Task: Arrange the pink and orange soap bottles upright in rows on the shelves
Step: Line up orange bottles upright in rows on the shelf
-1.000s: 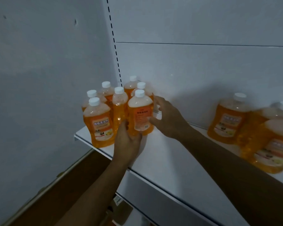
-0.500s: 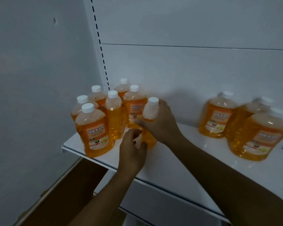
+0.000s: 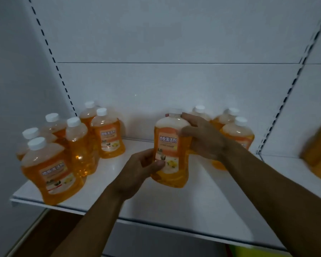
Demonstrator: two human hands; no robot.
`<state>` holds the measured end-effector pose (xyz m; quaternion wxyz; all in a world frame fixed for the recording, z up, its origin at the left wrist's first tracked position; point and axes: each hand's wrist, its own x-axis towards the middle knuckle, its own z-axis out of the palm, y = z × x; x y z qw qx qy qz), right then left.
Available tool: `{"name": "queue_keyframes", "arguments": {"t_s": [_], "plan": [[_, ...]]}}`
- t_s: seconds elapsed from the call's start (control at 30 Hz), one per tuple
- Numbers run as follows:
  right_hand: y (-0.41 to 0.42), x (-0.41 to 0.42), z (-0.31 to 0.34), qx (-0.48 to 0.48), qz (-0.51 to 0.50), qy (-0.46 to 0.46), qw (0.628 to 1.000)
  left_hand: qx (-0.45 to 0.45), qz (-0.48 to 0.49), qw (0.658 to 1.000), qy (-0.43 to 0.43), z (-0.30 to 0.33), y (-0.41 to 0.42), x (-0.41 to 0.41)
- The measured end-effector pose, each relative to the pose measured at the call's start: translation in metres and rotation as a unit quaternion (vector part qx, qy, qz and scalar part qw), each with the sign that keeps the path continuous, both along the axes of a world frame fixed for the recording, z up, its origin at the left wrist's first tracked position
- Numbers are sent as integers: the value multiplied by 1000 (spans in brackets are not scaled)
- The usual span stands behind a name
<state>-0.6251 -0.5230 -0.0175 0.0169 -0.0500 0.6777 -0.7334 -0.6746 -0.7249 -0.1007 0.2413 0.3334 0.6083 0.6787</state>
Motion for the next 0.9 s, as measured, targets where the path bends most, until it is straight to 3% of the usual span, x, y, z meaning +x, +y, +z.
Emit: {"name": "queue_keyframes", "arguments": {"t_s": [0.07, 0.13, 0.27, 0.37, 0.47, 0.9], "plan": [[16, 9, 8, 191, -52, 44, 979, -11, 22, 999, 30, -1, 16, 1], [33, 16, 16, 341, -99, 75, 932, -32, 51, 996, 69, -2, 35, -1], [55, 22, 18, 448, -155, 106, 874, -50, 93, 989, 107, -11, 75, -10], [64, 25, 12, 530, -171, 122, 822, -106, 123, 967, 197, -24, 98, -21], [67, 25, 7, 572, -169, 105, 796, -144, 142, 952, 229, -35, 111, -26], [72, 14, -2, 644, -196, 141, 725, -128, 149, 952, 236, -53, 121, -41]]}}
